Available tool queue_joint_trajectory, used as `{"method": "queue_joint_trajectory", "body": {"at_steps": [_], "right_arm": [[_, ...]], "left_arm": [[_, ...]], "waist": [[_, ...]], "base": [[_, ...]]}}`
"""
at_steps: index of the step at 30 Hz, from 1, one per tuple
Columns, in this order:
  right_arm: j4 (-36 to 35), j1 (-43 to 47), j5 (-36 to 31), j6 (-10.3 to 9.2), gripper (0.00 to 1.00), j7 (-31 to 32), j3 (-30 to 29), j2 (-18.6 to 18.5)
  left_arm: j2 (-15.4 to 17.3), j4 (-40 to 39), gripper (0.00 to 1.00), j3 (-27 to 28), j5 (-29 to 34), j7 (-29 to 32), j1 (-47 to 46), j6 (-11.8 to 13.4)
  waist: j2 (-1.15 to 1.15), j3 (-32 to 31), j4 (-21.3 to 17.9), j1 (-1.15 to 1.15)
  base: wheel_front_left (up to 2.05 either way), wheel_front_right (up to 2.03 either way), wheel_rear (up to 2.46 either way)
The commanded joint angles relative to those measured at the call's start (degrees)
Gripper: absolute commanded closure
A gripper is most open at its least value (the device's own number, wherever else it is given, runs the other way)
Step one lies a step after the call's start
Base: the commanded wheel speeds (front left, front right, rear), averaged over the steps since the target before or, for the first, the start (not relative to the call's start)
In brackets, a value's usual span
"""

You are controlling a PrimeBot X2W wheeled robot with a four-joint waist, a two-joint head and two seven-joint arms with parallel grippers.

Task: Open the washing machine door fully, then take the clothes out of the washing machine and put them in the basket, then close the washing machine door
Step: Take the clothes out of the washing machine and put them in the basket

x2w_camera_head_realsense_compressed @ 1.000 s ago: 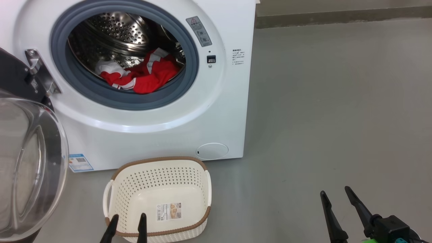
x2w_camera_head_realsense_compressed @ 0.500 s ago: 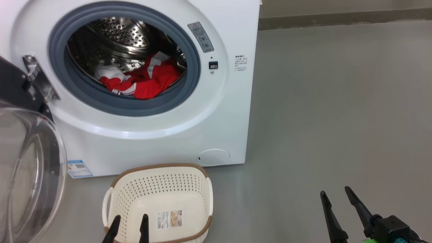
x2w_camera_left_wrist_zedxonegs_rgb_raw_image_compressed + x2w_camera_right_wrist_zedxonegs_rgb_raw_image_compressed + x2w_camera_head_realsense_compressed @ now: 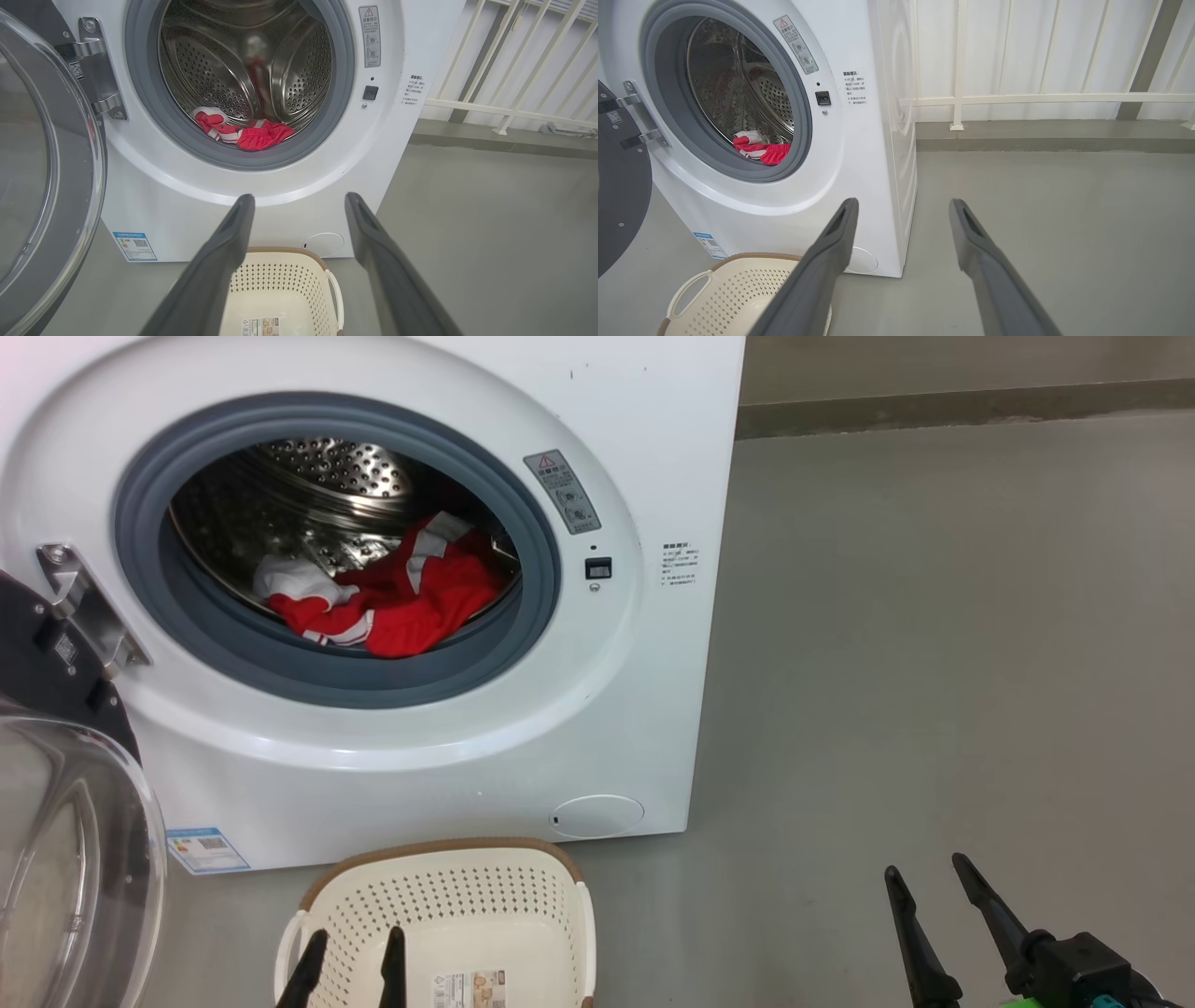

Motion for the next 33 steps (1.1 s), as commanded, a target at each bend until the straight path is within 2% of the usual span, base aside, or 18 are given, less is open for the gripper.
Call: {"method": "queue_joint_trajectory", "body": {"at_steps": [1, 33], "right_arm": [[-1.2, -0.8, 0.0, 0.20, 0.00, -0.4, 1.3, -0.8], [-1.4, -1.2, -0.2, 0.20, 0.00, -0.4, 1.5, -0.8]], "left_arm": [[0.6, -1.3, 0.00, 1.8, -0.2, -0.8, -2.1, 0.3], [1.0, -0.1, 0.00, 0.1, -0.1, -1.5, -4.0, 1.3]], "waist": [[0.00, 0.0, 0.0, 0.00], [0.00, 1.8, -0.2, 0.00]], "base": [[0.00, 0.00, 0.00], [0.00, 0.00, 0.00]]}}
